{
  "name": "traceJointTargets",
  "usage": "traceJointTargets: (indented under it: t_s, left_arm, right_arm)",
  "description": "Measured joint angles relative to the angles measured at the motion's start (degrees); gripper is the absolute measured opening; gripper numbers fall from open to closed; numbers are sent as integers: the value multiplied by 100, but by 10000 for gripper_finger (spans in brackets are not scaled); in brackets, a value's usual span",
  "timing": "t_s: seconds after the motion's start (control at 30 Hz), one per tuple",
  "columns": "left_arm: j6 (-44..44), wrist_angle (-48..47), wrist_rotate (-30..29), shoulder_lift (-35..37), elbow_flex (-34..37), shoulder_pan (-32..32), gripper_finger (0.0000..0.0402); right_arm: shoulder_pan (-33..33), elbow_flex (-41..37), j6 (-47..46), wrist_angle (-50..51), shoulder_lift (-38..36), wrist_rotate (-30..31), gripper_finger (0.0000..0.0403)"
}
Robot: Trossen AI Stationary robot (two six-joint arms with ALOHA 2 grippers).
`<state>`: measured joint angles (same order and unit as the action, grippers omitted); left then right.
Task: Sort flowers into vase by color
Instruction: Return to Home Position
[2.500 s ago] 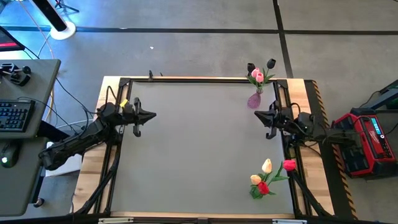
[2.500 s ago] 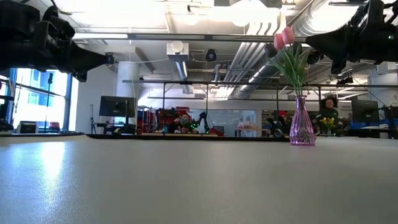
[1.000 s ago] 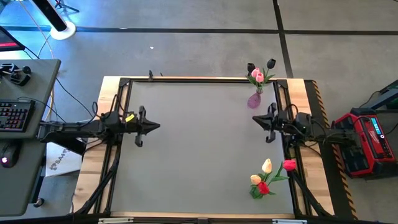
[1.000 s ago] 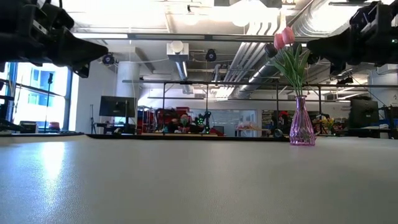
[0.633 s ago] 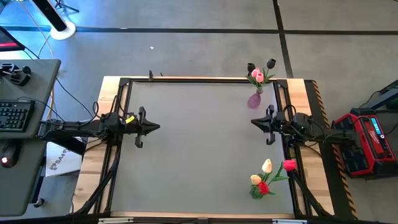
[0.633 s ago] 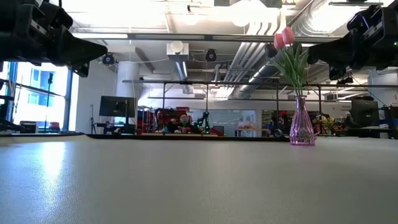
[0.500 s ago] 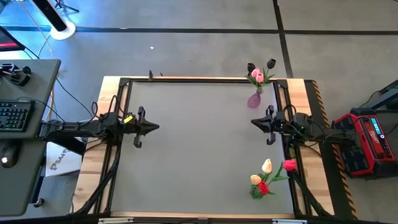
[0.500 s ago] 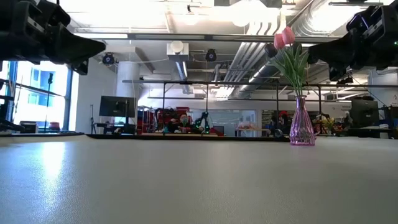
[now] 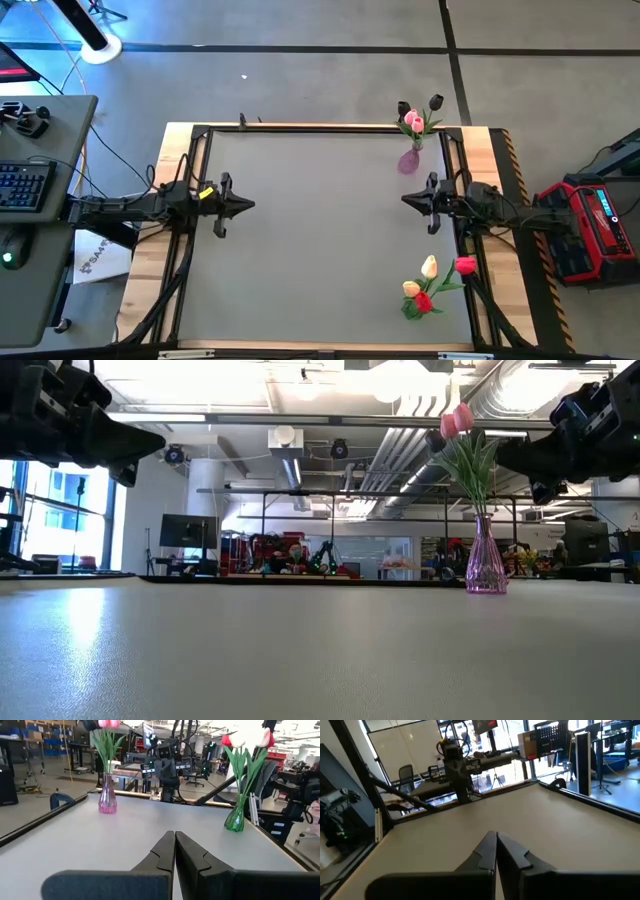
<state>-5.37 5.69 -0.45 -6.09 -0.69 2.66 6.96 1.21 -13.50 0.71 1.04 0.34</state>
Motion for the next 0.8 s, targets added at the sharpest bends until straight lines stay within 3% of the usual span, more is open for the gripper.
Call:
traceJointTargets:
  t_s: [0.57,0.8]
  left_arm:
    - [1,-3,0,10,0,-1,0]
    - [2,-177,-2,593,-6,-155,0]
  right_arm:
    - [-44,-1,0,-2,0,2,0]
    - [-205,-22,0,-51,-101,5,0]
